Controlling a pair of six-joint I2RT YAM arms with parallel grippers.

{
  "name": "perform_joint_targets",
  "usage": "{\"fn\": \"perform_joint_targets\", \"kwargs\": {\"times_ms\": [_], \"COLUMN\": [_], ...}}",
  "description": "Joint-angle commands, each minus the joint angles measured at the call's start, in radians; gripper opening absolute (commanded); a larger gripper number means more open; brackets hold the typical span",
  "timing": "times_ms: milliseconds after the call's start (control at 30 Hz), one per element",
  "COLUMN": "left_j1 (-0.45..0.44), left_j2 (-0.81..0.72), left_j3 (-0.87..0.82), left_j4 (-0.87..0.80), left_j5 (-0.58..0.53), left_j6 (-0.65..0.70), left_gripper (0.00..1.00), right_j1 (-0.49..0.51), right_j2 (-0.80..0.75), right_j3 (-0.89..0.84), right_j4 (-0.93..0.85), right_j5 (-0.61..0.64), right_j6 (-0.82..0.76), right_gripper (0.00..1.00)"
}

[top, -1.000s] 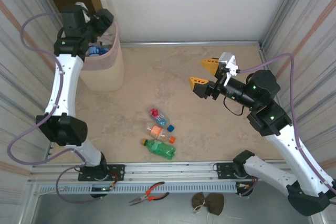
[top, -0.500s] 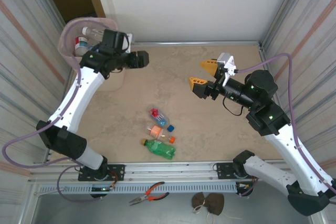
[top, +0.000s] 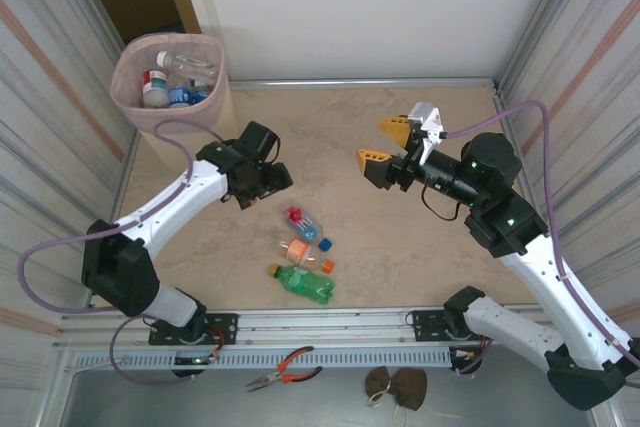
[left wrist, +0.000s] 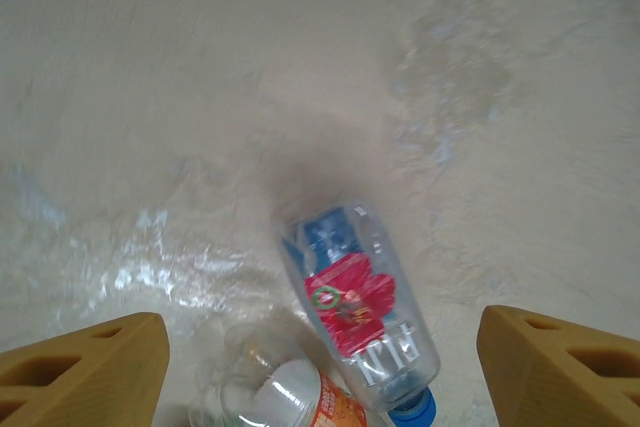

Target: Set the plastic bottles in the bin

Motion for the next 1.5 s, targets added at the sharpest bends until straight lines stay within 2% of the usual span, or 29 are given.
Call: {"fn": "perform_joint_targets", "kwargs": {"times_ms": [0, 233, 833, 1167, 1467], "left_j1": [-0.020, -0.065, -0.098, -0.103, -0.101], "left_j2": [0.023, 0.151, 0.421, 0.441, 0.386], "left_j3": [-0.045, -0.022, 0.113, 0.127, 0.169], "left_j4": [0.014, 0.073, 0.153, 0.167, 0.151], "left_j5": [0.019, 0.099, 0.212, 0.221, 0.176], "left_j6": [-0.181, -0.224, -0.250, -0.261, -0.234], "left_gripper": [0.82, 0.82, 0.71, 0.59, 0.58], "right_j1": [0.001, 0.001, -0.005, -0.010, -0.010], "right_j2": [-0.012, -0.021, -0.079, -0.093, -0.104], "right_j3": [-0.002, -0.011, -0.017, -0.021, -0.016], "right_j4": [0.011, 0.000, -0.057, -0.075, -0.084], "right_j5": [0.007, 0.019, 0.061, 0.069, 0.075], "right_j6": [0.009, 0.008, -0.014, -0.019, -0.020], "right_gripper": [0.74, 0.74, 0.75, 0.75, 0.75]}}
